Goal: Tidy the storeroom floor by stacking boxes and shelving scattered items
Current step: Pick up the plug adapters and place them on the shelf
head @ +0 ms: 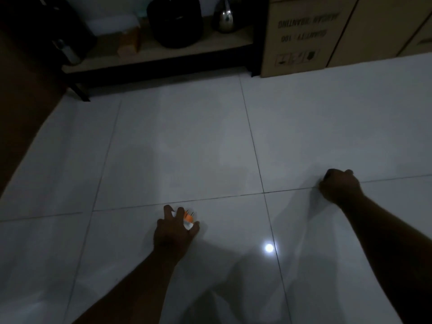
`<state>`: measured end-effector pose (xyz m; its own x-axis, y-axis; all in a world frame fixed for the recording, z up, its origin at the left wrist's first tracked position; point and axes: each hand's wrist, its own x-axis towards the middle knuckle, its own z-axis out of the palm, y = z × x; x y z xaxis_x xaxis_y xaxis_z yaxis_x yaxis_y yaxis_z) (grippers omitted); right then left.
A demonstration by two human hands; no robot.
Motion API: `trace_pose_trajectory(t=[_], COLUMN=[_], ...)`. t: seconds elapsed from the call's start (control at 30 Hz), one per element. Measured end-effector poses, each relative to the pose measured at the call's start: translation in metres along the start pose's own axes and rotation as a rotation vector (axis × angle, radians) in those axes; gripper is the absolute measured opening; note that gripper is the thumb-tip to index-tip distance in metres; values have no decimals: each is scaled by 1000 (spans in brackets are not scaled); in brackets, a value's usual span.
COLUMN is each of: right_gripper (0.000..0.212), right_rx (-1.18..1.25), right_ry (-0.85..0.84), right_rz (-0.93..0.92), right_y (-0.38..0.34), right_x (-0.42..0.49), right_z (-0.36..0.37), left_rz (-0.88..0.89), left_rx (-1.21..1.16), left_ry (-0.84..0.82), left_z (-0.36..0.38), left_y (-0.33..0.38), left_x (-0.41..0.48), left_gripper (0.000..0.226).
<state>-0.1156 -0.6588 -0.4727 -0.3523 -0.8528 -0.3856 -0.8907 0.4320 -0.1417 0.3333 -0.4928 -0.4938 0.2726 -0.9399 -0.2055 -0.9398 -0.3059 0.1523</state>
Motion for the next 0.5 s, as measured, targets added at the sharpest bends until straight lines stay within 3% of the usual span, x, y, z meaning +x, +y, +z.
trace_pose_trajectory(t=[0.17,0.27,0.4,0.5], right_gripper=[28,22,20,21], right_rx=[124,360,579,733], right_ry=[-52,-38,-9,23], right_rz=[-111,-150,-116,-44], right_y=[-27,-49,-95,-138], right_x=[-26,-31,-54,-99], right_z=[7,-4,-44,-89], left_rz=[-41,-30,-39,28], left_rx=[-62,-204,-419,-571], left_ry=[-42,-13,-23,73], left_z=[5,-13,-78,-155], left_y=[16,32,65,84], left_x=[-4,12,58,62], left_gripper=[75,62,39,20])
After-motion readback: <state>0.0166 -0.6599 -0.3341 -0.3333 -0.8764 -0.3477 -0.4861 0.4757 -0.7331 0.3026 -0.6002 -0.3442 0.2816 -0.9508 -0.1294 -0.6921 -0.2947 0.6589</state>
